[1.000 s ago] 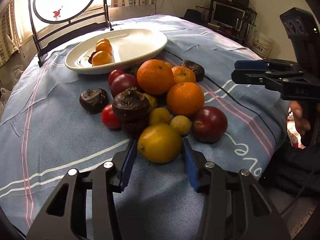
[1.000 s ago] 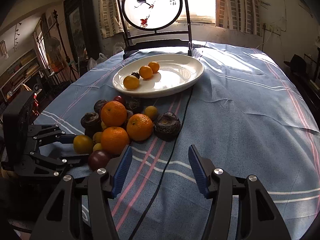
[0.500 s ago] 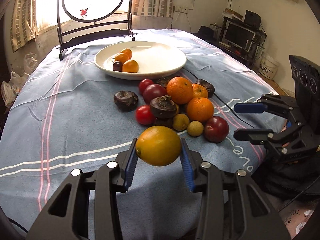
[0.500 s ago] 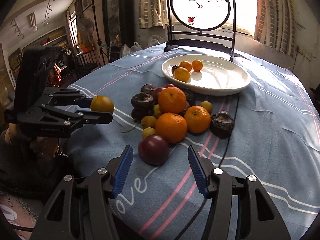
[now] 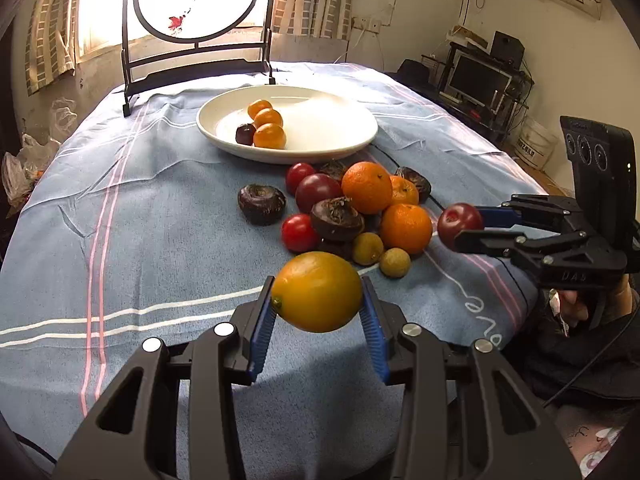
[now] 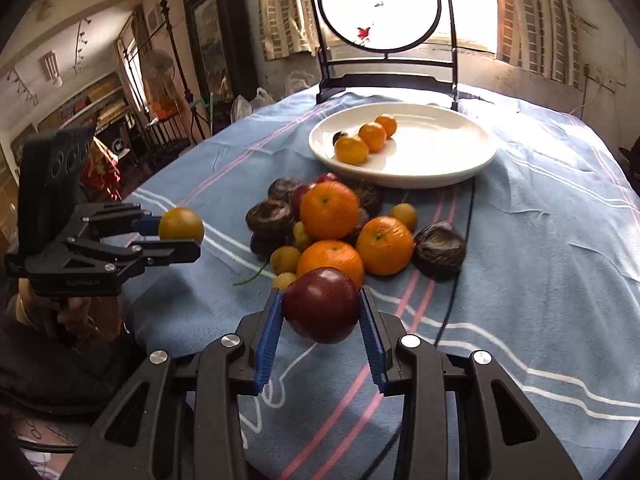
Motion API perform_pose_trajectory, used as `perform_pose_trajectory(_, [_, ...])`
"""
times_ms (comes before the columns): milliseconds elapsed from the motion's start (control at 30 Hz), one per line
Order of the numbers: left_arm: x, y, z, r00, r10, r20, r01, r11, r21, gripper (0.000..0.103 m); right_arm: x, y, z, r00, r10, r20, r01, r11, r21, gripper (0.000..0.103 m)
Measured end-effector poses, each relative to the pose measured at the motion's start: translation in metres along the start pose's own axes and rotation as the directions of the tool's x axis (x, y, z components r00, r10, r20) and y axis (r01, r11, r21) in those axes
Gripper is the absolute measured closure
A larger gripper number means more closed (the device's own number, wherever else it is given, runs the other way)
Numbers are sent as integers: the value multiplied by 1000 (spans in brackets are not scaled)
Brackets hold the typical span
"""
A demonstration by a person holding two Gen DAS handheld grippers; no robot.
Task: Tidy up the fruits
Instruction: 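Place a yellow lemon on the plate with the left tool while the right tool places a red plum there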
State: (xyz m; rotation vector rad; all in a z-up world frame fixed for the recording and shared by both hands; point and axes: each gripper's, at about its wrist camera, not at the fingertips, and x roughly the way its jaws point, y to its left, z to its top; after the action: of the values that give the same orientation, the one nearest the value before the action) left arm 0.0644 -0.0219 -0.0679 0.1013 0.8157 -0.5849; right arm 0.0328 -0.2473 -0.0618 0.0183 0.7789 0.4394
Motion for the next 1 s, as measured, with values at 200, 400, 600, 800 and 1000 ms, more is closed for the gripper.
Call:
perform_pose_trajectory(200, [14,2,49,999,-31,18,31,999,7,64,-20,-48,39,993,-42,108,31,995,96,65])
perform_pose_trajectory(400, [72,-5,114,997,-70,-22,70,997,22,63,14,-86,92,991,-44,125,26,990,142,65])
perform_pose_trajectory(600, [141,-3,146,988,-57,-142,59,998,8,63,74,-109,124,997,-57,45,48,984,169,63])
perform_pose_trajectory(800, [132,18,152,995,-31,-96,25,998,-58,43,70,-111,130,993,-72,89,54,981,188,46])
perform_pose_trajectory(1000, [64,17,122,1000,-16,2,16,1000,-20,32,36,-94,99,991,-77,114,58,984,166,46])
